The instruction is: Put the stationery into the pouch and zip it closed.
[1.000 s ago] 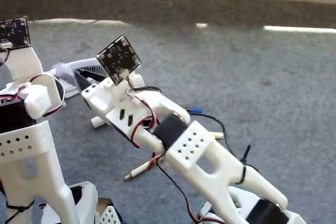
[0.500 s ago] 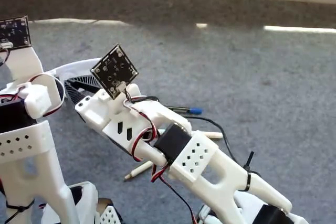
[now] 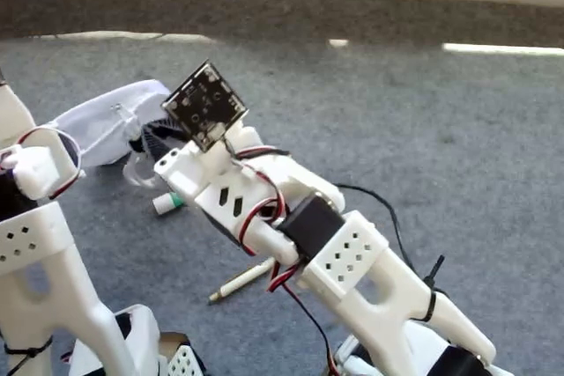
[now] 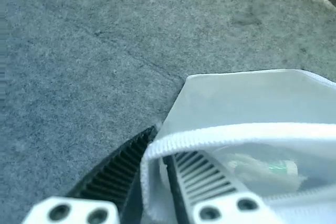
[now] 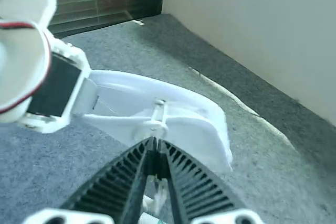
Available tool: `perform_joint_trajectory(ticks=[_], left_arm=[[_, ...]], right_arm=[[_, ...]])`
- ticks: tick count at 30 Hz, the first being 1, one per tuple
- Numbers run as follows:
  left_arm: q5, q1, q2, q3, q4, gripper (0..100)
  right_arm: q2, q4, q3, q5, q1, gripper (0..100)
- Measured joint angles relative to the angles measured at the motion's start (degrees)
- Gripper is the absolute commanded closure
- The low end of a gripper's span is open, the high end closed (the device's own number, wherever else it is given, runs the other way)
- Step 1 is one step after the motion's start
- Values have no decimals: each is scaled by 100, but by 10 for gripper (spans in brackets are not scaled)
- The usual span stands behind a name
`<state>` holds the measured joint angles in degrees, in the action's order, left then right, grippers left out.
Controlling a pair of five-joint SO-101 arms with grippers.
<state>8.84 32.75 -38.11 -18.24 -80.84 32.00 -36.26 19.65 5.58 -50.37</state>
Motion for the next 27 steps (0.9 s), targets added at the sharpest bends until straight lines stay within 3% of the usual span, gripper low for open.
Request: perform_joint_trajectory(ticks=[8,14,20,27], left_arm=[[26,738,9,62,0,993],[26,826,9,62,0,993],[18,1002,9,62,123,993],[9,1143,0,-141,343,993]], right_arm=[[0,-914,-343,35,35,994],[9,-1178,316,-18,35,991],[9,-1152,1055,-1020,35,946],[9,-510,1600,-1582,35,942]])
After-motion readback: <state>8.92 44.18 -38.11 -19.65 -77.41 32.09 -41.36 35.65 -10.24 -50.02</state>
